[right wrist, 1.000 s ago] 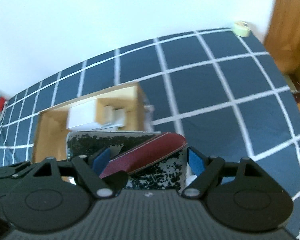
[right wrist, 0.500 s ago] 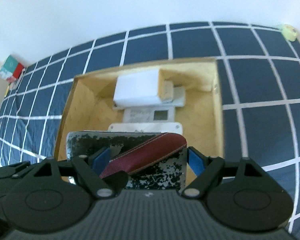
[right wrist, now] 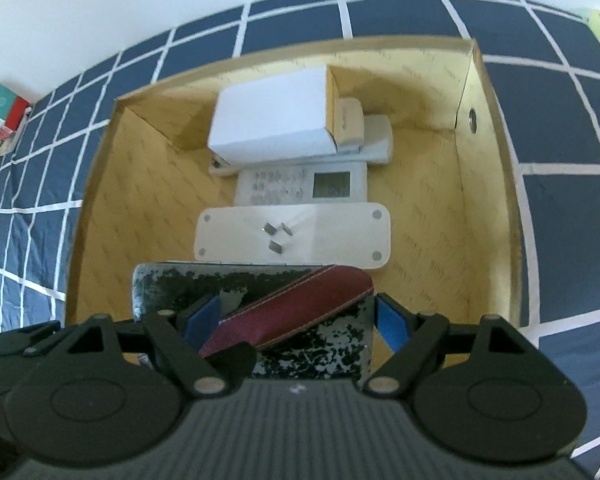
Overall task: Organize objects
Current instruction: 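Lower the phone case into the box in front of the white plate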
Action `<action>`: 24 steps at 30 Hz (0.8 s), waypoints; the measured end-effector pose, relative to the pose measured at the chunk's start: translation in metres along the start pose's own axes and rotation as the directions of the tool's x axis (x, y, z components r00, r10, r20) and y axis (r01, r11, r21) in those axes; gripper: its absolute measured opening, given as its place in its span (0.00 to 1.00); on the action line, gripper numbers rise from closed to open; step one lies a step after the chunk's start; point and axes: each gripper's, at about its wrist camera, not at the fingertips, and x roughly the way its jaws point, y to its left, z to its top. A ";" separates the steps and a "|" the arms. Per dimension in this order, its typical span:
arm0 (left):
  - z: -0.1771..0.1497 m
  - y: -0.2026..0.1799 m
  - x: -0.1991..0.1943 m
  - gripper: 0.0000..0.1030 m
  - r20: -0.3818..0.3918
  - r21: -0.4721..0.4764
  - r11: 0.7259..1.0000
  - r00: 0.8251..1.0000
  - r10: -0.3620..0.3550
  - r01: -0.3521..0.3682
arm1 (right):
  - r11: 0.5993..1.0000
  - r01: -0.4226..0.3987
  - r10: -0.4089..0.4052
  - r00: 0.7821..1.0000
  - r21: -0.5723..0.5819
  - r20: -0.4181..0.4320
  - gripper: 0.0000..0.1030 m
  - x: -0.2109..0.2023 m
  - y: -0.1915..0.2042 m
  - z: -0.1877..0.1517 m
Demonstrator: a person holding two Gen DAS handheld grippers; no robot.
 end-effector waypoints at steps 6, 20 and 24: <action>0.001 0.004 0.023 0.85 -0.047 -0.004 1.000 0.999 -0.010 0.010 | 1.000 0.014 -0.013 0.999 0.017 -0.045 0.80 0.022 -0.005 -0.001; 0.008 0.014 0.058 0.85 -0.114 -0.020 0.999 0.993 -0.031 0.029 | 0.999 0.038 -0.034 0.993 0.036 -0.111 0.80 0.057 -0.013 0.007; 0.009 0.016 0.061 0.85 -0.127 -0.029 0.999 0.991 -0.037 0.034 | 0.998 0.042 -0.037 0.991 0.037 -0.125 0.80 0.063 -0.013 0.010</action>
